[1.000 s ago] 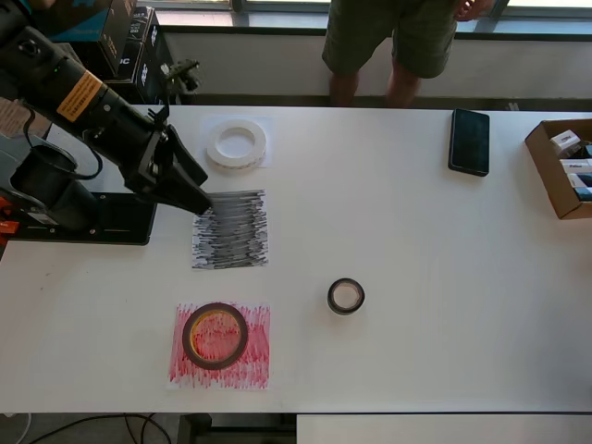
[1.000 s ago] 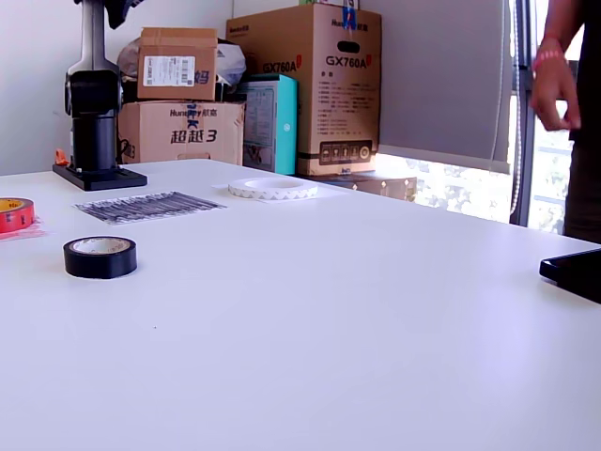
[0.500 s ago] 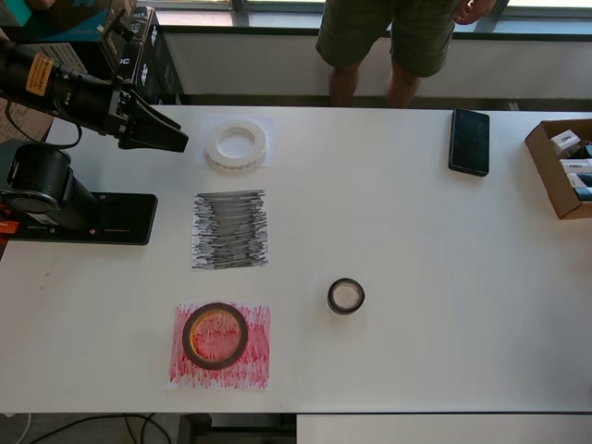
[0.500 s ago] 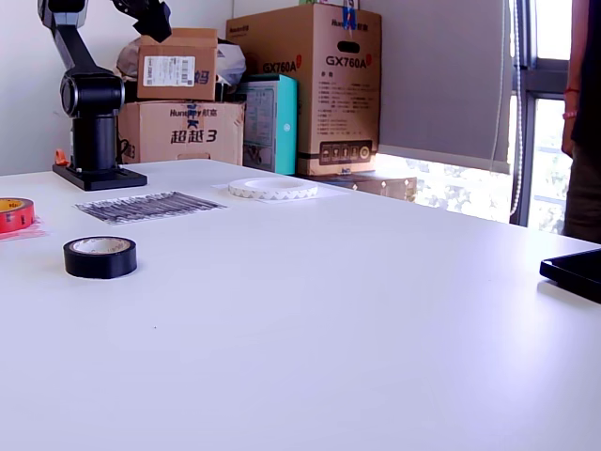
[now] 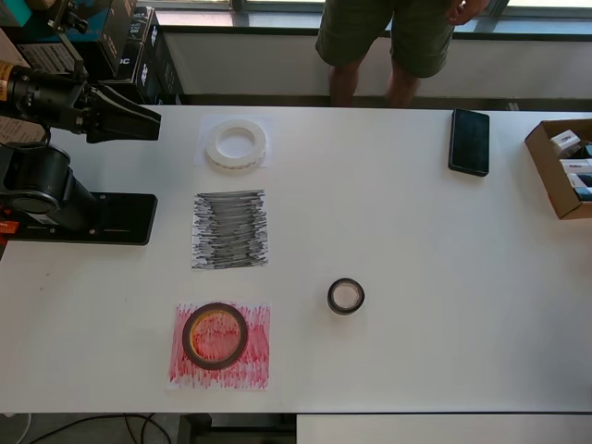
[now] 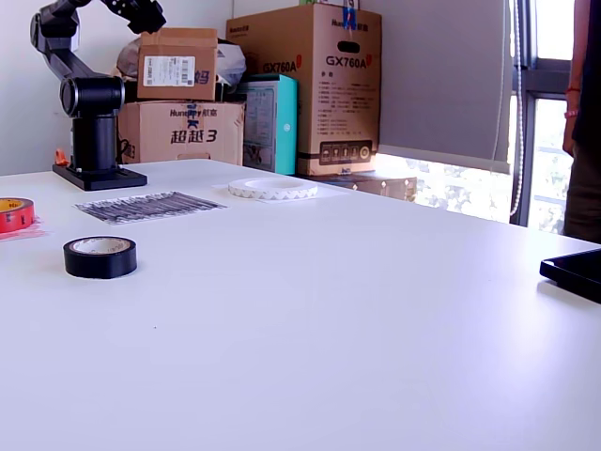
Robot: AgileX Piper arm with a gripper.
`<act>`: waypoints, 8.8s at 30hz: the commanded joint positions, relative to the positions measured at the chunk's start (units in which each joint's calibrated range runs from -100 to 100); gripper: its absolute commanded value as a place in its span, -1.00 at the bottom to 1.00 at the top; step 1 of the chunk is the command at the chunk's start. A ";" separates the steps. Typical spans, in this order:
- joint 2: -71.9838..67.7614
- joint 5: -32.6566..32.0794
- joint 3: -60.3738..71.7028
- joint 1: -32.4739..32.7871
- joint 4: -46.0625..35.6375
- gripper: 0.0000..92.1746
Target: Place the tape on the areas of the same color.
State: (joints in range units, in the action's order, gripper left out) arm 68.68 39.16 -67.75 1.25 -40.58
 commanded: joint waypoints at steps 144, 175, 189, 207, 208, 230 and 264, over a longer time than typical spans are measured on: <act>-114.61 0.29 55.34 -15.91 10.33 -0.05; -116.57 -0.12 54.71 -15.83 10.07 -0.79; -116.29 -0.78 54.71 -15.91 9.82 -1.00; -94.68 -4.46 44.71 -7.86 -9.19 -1.00; -93.00 -4.46 42.80 -7.23 -9.02 -1.00; -67.28 3.07 -1.00 -2.18 19.40 -1.00; -67.93 2.42 0.10 -2.26 20.34 -0.19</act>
State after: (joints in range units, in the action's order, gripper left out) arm 1.03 41.73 -67.85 -1.24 -20.60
